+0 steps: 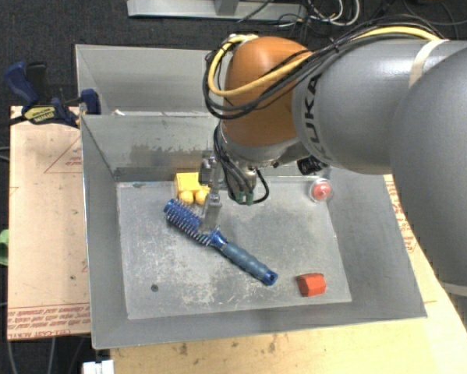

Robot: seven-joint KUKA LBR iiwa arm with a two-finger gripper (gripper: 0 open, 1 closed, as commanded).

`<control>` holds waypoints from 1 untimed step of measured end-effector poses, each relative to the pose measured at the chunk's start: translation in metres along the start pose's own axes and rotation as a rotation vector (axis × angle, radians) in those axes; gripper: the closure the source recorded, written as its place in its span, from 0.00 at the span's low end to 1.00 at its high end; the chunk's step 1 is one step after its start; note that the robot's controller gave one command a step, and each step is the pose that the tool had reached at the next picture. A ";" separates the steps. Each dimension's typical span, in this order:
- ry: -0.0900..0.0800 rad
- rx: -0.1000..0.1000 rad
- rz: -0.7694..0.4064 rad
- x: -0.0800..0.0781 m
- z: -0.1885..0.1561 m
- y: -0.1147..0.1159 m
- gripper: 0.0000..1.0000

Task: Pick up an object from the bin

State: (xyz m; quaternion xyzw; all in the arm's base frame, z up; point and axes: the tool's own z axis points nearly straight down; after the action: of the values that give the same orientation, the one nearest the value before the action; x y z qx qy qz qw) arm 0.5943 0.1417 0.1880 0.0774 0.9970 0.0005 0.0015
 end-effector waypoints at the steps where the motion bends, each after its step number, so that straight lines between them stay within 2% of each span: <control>1: 0.010 0.004 0.050 0.011 0.120 -0.032 0.00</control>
Offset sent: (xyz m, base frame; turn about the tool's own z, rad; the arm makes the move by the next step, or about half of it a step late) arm -0.0135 -0.0284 -0.1146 0.0484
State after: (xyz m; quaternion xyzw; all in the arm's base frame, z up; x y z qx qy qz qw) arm 0.5786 0.1120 0.0681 0.1025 0.9947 -0.0012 -0.0035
